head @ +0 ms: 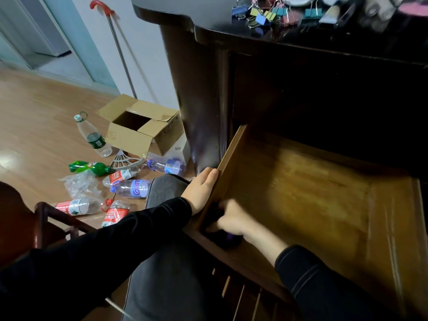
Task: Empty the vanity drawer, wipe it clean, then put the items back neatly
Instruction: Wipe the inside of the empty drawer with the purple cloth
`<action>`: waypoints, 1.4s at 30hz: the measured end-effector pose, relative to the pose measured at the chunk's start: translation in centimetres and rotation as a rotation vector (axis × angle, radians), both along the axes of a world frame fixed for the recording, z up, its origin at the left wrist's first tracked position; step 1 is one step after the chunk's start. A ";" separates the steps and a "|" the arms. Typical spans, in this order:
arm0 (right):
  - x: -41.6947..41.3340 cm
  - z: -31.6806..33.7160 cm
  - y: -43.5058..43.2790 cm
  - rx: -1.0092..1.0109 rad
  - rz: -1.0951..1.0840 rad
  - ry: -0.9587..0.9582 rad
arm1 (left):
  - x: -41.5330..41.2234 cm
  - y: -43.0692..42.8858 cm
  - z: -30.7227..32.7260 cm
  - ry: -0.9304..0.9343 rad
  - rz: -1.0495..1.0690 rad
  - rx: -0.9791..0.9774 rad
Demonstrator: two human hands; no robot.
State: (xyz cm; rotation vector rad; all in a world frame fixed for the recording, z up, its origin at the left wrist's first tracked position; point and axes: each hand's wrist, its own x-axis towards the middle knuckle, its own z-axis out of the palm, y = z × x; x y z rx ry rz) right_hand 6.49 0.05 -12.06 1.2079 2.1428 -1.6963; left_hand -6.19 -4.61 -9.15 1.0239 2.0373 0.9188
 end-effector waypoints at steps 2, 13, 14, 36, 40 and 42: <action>0.3 0.8 -0.6 -0.030 0.046 0.047 | 0.0 0.0 -0.1 -0.013 0.002 -0.017; 4.7 3.2 3.1 -0.243 -0.321 0.405 | -0.2 -0.4 -0.6 -0.042 -0.012 -0.008; 5.2 3.1 3.6 -0.176 -0.289 0.382 | -0.2 -0.4 -0.7 -0.003 -0.024 -0.015; 2.7 -0.1 0.6 -0.122 0.273 0.353 | 0.7 1.8 -0.7 0.417 -0.057 0.087; 2.4 0.0 0.4 0.030 0.359 0.233 | 0.9 1.8 -0.4 0.410 -0.052 0.081; 2.9 0.6 0.7 -0.049 0.353 0.373 | 1.0 1.9 -0.3 0.411 -0.047 0.086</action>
